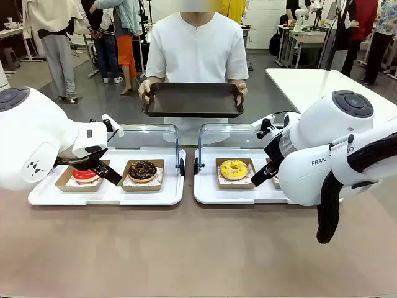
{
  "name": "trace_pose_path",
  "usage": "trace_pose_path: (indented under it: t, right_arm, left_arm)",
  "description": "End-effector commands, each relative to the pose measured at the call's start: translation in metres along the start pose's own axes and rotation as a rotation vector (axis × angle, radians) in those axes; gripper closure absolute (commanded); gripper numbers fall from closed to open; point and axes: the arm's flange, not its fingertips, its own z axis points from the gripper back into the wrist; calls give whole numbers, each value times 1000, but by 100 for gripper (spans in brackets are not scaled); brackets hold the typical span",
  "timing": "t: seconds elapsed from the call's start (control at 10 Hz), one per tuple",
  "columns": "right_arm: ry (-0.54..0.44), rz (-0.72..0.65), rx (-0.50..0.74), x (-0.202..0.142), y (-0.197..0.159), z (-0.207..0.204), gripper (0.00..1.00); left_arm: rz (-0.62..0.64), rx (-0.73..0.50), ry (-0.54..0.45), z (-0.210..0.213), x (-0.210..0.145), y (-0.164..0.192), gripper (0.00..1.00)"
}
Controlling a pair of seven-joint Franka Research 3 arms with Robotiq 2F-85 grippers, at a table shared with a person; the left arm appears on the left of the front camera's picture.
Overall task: Provide the desired donut to the person.
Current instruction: Pick up and lift the Paper togo box containing the Donut pointed at by the person.
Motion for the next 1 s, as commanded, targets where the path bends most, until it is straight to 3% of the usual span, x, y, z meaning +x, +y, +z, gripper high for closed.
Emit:
trace_pose_path:
  t: [0.0,0.9]
  right_arm:
    - [0,0,0,0,0,0,0]
    - [0,0,0,0,0,0,0]
  left_arm:
    - [0,0,0,0,0,0,0]
    - [0,0,0,0,0,0,0]
